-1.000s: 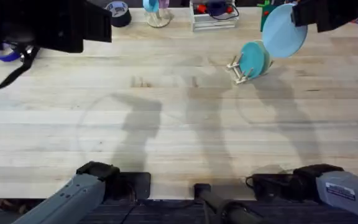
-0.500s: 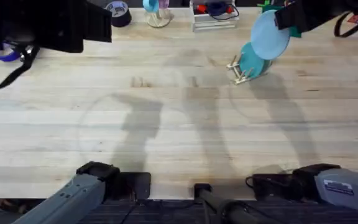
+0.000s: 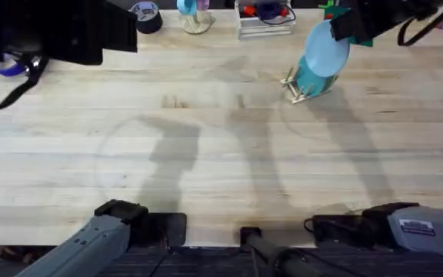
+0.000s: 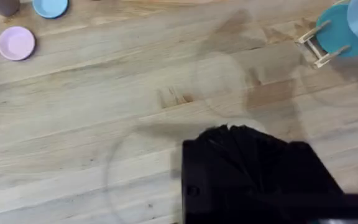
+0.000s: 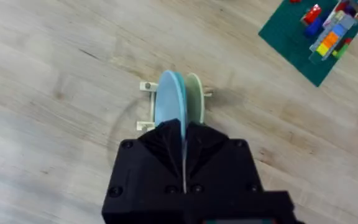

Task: Pick up the plates from the table one by one and place each into a slot on the dish rack.

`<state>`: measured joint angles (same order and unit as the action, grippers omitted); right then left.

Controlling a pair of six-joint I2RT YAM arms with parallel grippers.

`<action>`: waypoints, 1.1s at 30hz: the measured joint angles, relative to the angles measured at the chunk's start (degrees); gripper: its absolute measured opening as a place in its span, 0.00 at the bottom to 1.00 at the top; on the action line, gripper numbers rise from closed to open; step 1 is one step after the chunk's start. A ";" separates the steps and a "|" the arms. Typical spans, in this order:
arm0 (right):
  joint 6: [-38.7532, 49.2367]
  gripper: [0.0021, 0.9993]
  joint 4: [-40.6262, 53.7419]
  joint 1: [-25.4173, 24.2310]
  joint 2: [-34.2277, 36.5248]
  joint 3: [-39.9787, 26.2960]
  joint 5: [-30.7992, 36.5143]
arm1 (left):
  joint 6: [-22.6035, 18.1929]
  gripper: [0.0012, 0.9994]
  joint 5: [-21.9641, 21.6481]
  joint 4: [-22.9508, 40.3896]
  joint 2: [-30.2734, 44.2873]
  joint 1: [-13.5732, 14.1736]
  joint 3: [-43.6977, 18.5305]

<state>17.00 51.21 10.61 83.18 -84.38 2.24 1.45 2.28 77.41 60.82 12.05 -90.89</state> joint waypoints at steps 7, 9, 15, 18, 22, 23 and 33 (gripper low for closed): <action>0.02 0.03 -0.10 0.00 2.71 0.00 -0.15 | 0.00 0.04 -0.02 0.00 0.00 0.00 0.00; 0.02 0.03 -0.39 0.00 3.06 0.00 -0.15 | 0.00 0.04 -0.02 0.00 0.00 0.00 0.00; 0.08 0.03 -1.56 0.00 3.19 0.00 -0.15 | 0.00 0.04 0.00 0.00 0.00 0.00 0.00; 0.41 0.03 -1.57 0.13 3.57 0.00 -0.15 | 0.00 0.04 -0.02 0.00 0.00 0.00 0.00; 1.41 0.03 -1.58 0.76 5.01 0.00 -0.15 | 0.00 0.04 -0.02 0.00 0.00 0.00 0.00; 1.51 0.03 -1.58 0.95 5.47 0.00 -0.15 | 0.00 0.04 -0.02 0.00 0.00 0.00 0.00; 2.64 0.03 -1.65 1.64 6.88 0.00 -0.15 | -0.26 0.47 -0.20 0.00 0.00 0.00 0.00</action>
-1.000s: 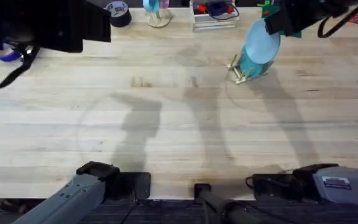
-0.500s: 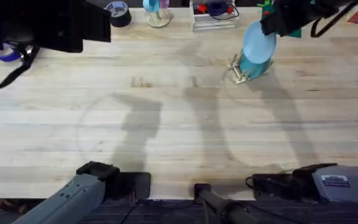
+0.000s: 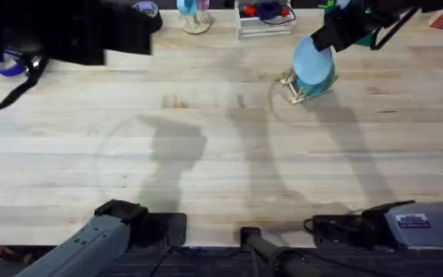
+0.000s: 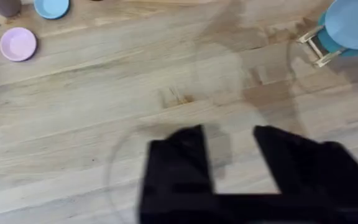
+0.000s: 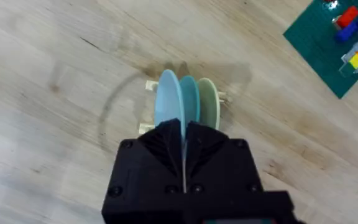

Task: Pick up the plates from the table one by one and place each into a slot on the dish rack.

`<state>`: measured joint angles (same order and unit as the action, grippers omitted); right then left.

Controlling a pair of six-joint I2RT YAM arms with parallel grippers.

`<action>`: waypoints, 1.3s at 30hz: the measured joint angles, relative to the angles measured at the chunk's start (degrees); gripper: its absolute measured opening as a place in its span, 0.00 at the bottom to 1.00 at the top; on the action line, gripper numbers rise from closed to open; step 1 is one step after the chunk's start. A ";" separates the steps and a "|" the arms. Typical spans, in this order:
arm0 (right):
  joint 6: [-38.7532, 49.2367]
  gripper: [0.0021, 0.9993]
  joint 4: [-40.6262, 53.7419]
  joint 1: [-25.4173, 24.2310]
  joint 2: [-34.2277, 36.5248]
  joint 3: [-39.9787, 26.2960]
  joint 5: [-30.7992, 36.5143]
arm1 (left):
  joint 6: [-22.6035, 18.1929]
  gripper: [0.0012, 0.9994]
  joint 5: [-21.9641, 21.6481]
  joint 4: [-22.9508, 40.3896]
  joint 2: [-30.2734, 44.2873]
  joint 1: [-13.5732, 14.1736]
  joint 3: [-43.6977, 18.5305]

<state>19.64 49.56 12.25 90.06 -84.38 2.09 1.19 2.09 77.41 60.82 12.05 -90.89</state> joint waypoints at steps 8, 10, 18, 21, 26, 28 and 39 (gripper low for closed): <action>0.42 0.03 0.00 0.00 0.00 0.00 0.00 | 0.07 0.99 -0.04 0.02 0.00 0.00 0.00; 0.56 0.03 -0.02 0.00 0.00 0.00 0.00 | 0.07 0.99 -0.04 0.02 -0.01 0.00 0.00; 1.52 0.03 0.00 0.00 0.00 0.00 0.00 | 0.07 0.99 -0.04 0.02 0.00 0.00 0.00; 1.91 0.03 0.00 0.00 0.00 0.00 0.00 | 0.07 0.99 -0.04 0.02 0.00 0.00 0.00; 2.23 0.03 0.07 0.00 0.00 0.00 0.00 | 0.07 0.99 -0.04 0.00 0.00 0.00 0.00; 2.32 0.03 0.09 0.00 0.02 0.00 0.00 | 0.07 0.99 -0.04 0.02 0.00 0.00 0.00; 2.55 0.03 0.00 0.00 4.53 0.00 0.02 | 0.07 0.99 -0.04 0.00 0.00 0.00 0.00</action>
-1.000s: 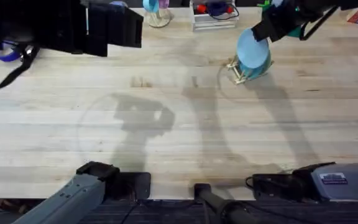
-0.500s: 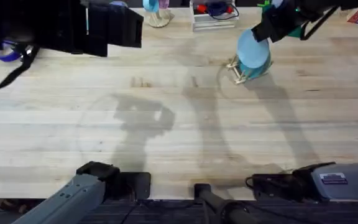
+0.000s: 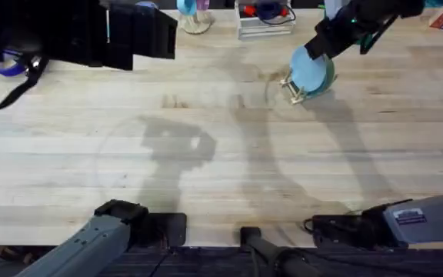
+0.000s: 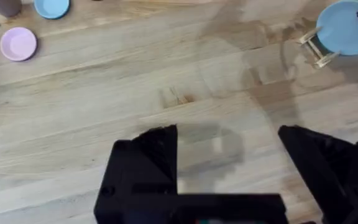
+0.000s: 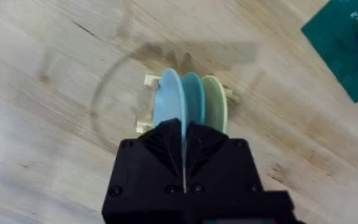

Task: Pick up the plates from the table one by one and place each into a slot on the dish rack.

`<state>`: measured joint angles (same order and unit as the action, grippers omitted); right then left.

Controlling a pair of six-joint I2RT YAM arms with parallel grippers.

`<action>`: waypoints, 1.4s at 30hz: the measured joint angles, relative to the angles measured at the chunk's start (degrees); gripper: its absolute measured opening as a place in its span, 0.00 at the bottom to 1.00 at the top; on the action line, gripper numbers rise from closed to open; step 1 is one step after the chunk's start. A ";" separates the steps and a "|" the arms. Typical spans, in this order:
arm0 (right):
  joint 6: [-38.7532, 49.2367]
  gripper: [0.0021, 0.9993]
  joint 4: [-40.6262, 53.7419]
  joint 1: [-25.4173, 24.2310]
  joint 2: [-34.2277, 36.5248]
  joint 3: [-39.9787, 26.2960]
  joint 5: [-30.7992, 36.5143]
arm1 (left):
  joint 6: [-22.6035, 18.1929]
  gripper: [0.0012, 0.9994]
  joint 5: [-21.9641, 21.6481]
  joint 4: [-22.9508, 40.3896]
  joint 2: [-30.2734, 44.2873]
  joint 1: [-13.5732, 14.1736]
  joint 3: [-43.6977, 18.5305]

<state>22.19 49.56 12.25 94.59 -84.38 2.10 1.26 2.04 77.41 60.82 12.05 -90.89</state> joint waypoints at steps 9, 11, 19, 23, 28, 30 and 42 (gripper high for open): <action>0.00 0.07 0.01 0.00 0.65 0.00 -0.02 | 0.00 0.99 -0.01 0.01 0.00 0.00 0.00; 0.18 0.14 -0.04 0.00 0.65 0.00 -0.02 | 0.00 0.99 -0.02 0.00 0.00 0.00 0.00; 0.18 0.15 -0.04 0.00 0.64 0.00 -0.02 | 0.00 0.99 -0.15 0.00 0.00 0.00 0.00; 0.18 0.15 -0.05 0.00 0.65 0.00 -0.02 | 0.00 0.99 -0.15 0.00 0.00 0.00 0.00; -0.44 0.37 0.09 0.39 0.51 -0.69 0.00 | 0.00 0.99 -0.15 0.01 0.00 0.00 0.00; -1.46 0.56 0.20 0.86 -0.11 -1.63 -0.04 | 0.00 0.99 -0.15 0.02 0.00 0.00 0.00; -12.71 0.99 6.05 1.62 -13.21 -5.88 -0.06 | 0.00 0.99 -0.15 1.04 -0.01 0.00 0.00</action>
<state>9.48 55.61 13.87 81.38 -90.26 2.04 1.26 1.89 78.45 60.81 12.05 -90.89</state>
